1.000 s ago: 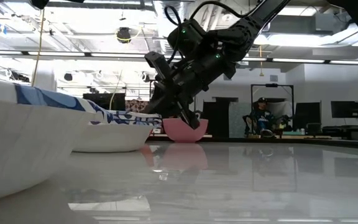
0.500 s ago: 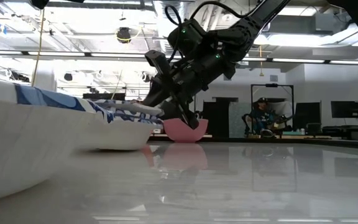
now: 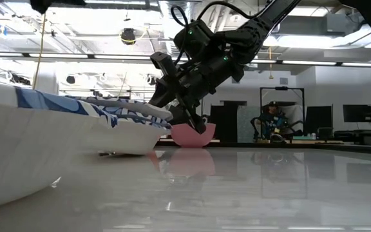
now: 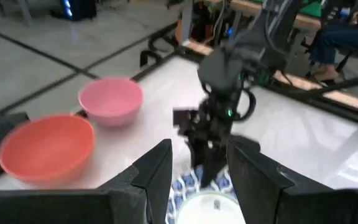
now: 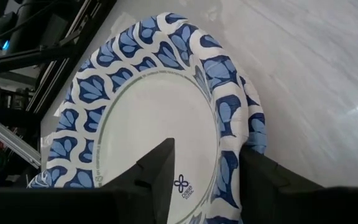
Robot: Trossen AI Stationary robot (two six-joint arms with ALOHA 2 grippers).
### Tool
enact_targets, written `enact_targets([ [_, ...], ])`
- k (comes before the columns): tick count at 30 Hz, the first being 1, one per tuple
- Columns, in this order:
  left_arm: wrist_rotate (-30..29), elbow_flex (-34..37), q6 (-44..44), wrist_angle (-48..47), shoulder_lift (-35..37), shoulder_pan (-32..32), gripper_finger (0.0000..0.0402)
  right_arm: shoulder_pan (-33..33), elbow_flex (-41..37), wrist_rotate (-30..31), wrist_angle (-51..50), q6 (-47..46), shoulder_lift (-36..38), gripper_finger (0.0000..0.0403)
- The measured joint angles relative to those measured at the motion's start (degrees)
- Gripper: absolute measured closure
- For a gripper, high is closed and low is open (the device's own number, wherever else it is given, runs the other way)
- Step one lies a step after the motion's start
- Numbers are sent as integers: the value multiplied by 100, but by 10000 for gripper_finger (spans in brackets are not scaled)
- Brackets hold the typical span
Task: Nest bowls inside each other by size order
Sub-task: Stack the white patterned bowl on top of the white patterned bowl
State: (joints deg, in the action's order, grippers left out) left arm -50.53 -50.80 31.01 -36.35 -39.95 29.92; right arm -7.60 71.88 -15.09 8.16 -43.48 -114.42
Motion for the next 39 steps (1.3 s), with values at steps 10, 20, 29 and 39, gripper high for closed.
enact_targets([
  [10,368,1186,278,1708,-1122,2,260,0,0,4,2,-4,1,236],
  [20,1094,1613,914,1937,-2100,2,315,0,0,4,-23,0,1,236],
  [29,1332,1616,928,1940,-2277,2,372,-7,0,2,-41,2,2,236],
  [39,1425,1718,778,1699,-2399,-16,401,-5,4,2,-11,7,4,236],
])
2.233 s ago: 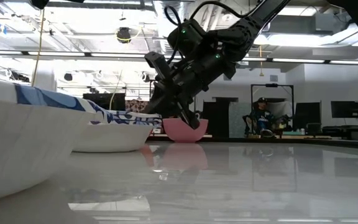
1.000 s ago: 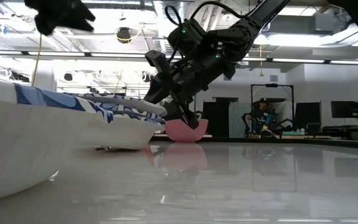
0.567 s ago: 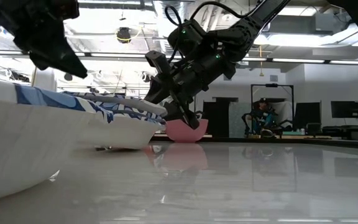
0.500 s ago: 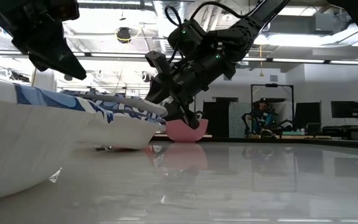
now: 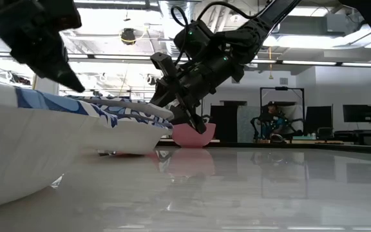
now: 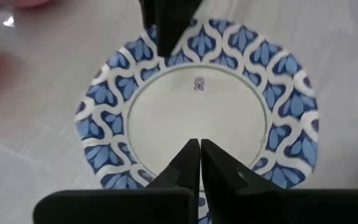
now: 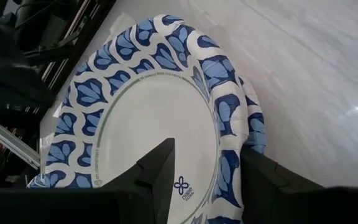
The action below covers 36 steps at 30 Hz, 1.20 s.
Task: Nest bowls inside each other by size order
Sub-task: Stack the white patterned bowl on top of the white patterned bowl
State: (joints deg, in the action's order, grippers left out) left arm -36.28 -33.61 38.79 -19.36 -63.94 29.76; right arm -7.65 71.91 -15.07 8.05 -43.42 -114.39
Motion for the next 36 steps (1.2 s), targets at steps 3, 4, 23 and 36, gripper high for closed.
enact_targets([
  [3,131,124,10,23,2,-15,401,-2,105,-1,-109,54,-1,236],
  [4,149,168,5,54,2,-25,401,-2,182,-2,-212,113,-1,236],
  [23,149,298,148,136,11,-28,401,8,1301,922,-2439,1352,0,236],
  [36,-426,298,-47,729,382,-31,401,455,976,1329,-652,2725,575,272],
])
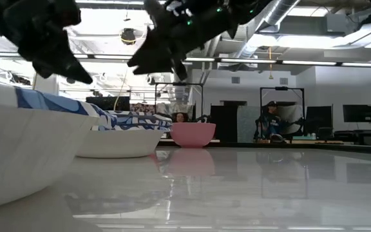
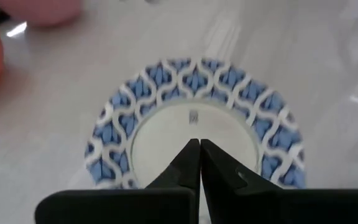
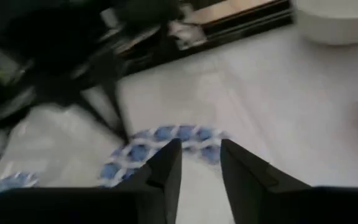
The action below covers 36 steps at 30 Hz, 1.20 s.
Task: Nest bowls inside each other by size order
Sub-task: Stack the white patterned bowl on top of the white patterned bowl
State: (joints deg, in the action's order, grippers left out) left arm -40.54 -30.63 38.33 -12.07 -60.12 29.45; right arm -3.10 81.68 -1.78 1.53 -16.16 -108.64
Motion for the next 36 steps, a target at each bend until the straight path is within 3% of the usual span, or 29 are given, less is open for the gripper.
enact_targets([
  [4,-244,0,-62,198,238,1,401,150,-712,-136,722,-141,61,304],
  [10,-218,0,-249,607,16,4,401,156,-1645,-135,2653,-778,83,348],
  [19,-236,0,30,683,-402,59,401,222,-1946,-132,2830,-794,79,389],
  [36,-329,846,560,1770,-402,180,401,277,-2505,-114,2932,-735,50,390],
])
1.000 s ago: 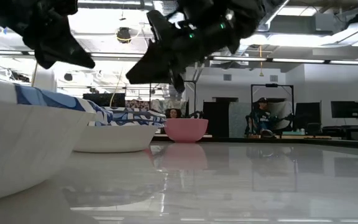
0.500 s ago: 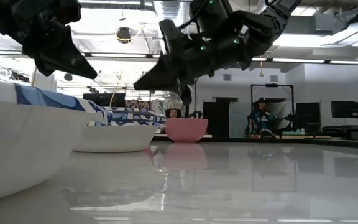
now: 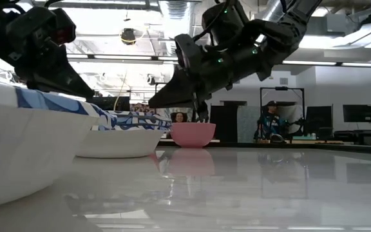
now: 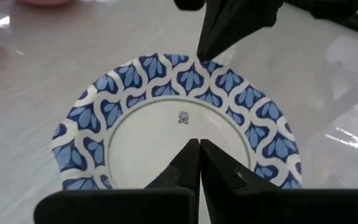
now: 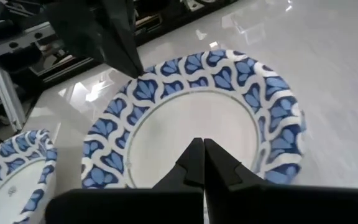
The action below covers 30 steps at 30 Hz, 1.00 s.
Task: Nest bowls inside each other by size order
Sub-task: Stack the white patterned bowl on top of the white patterned bowl
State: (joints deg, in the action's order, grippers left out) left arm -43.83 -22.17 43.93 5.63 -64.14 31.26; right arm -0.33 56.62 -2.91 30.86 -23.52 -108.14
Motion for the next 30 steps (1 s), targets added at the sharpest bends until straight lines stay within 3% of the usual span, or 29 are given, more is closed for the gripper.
enact_targets([
  [7,1,0,14,-36,-75,0,401,125,-1,39,-66,-1,-349,390],
  [30,297,0,268,-721,-262,-10,401,132,8,175,-13,-45,-323,390],
])
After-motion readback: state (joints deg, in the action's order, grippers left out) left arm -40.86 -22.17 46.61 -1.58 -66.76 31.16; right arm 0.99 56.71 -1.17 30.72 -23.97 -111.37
